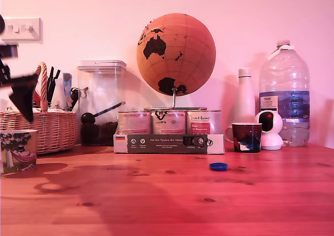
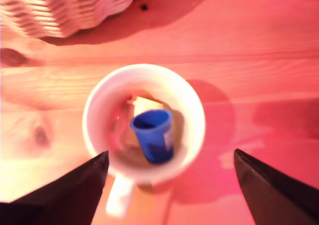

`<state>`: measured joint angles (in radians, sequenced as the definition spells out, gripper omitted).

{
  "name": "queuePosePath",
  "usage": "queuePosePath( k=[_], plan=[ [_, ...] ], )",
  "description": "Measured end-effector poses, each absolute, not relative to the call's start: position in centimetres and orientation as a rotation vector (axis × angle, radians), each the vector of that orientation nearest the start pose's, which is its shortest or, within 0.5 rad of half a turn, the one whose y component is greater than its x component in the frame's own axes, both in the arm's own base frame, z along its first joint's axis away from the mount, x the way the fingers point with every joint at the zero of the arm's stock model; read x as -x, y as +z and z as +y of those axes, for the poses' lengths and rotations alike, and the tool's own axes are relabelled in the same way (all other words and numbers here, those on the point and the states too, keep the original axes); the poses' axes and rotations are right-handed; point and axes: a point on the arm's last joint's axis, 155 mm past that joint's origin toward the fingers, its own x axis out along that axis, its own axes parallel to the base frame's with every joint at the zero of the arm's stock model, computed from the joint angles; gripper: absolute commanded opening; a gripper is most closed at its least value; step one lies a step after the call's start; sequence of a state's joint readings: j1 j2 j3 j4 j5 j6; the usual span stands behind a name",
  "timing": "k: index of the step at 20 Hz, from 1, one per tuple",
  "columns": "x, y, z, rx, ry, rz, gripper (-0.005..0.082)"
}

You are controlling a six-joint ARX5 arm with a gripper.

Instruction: Pick up the coffee capsules on the table and drop them inside the coffee cup

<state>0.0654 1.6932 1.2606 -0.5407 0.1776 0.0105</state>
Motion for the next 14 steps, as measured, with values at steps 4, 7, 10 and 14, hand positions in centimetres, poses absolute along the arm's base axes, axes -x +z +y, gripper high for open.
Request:
queuePosePath(
  k=[4, 7, 10, 14],
  plan=[
    [-42.8, 14.4, -1.2, 0.107, -0.133, 0.923, 0.0021],
    [-42.1, 17.2, -2.2, 0.097, -0.167, 0.864, -0.0024],
    [-41.3, 20.3, -3.1, 0.079, -0.191, 0.788, -0.0024],
    [-40.3, 23.6, -4.1, 0.061, -0.214, 0.704, -0.0024]
  ],
)
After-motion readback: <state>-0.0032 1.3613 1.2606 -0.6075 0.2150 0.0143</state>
